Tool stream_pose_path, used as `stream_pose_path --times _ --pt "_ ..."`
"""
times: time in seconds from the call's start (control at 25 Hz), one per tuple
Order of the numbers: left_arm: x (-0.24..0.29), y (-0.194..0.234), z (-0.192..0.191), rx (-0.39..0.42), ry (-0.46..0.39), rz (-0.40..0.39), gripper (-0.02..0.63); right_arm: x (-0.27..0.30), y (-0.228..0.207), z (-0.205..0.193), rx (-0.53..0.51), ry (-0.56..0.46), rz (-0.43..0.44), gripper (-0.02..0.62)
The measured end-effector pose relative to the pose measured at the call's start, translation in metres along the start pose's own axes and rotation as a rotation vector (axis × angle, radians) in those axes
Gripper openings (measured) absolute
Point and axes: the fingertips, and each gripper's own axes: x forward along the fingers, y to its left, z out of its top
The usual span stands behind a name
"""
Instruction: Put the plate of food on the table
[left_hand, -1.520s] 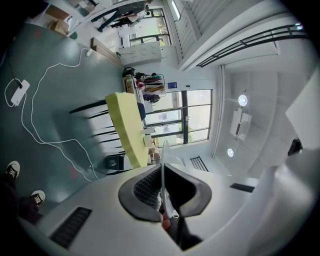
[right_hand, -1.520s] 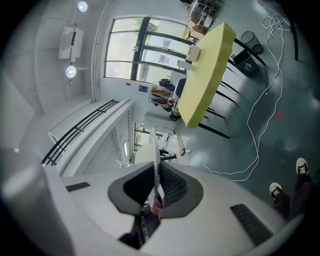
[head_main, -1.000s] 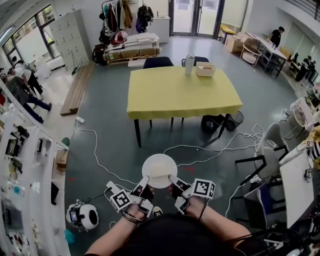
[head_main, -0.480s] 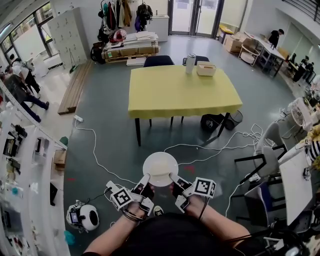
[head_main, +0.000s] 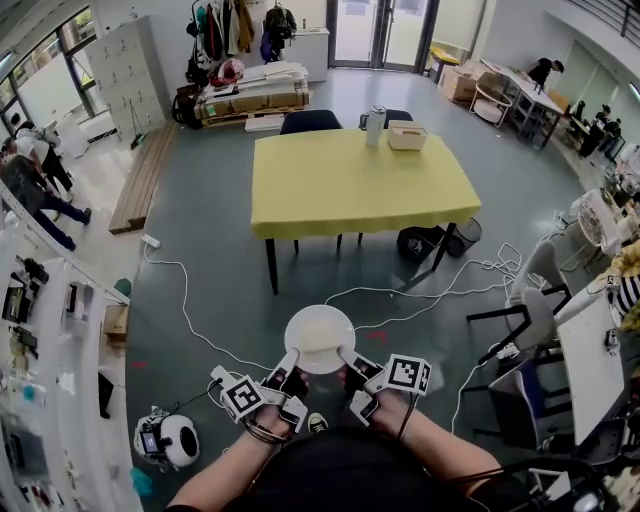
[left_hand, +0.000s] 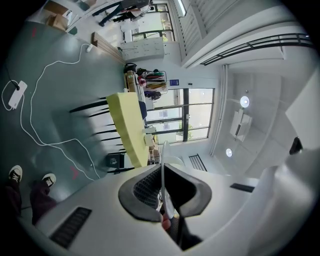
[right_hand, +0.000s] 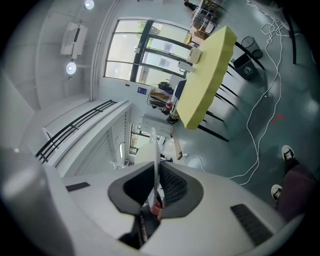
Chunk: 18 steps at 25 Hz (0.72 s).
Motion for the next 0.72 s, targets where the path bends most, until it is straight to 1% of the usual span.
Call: stream_pose_path --times 0.2,0.36,0.52,0.72 --pt "0.018 0.007 0.008 0.018 -0.003 0.019 0.020 0.011 -0.005 0.018 0.012 0.008 0.008 0.034" --pt "0.036 0.005 0.015 -0.004 -0.020 0.003 0.020 0.022 -0.009 0.034 0.018 0.028 0.012 0.034" --pt "0.056 0.008 0.028 0.023 -0.037 0.027 0.020 0.036 -0.012 0.056 0.016 0.048 0.019 0.034" --pt "0.081 0.006 0.039 0.005 -0.057 0.019 0.020 0.051 -0.014 0.082 0.016 0.068 0.025 0.034"
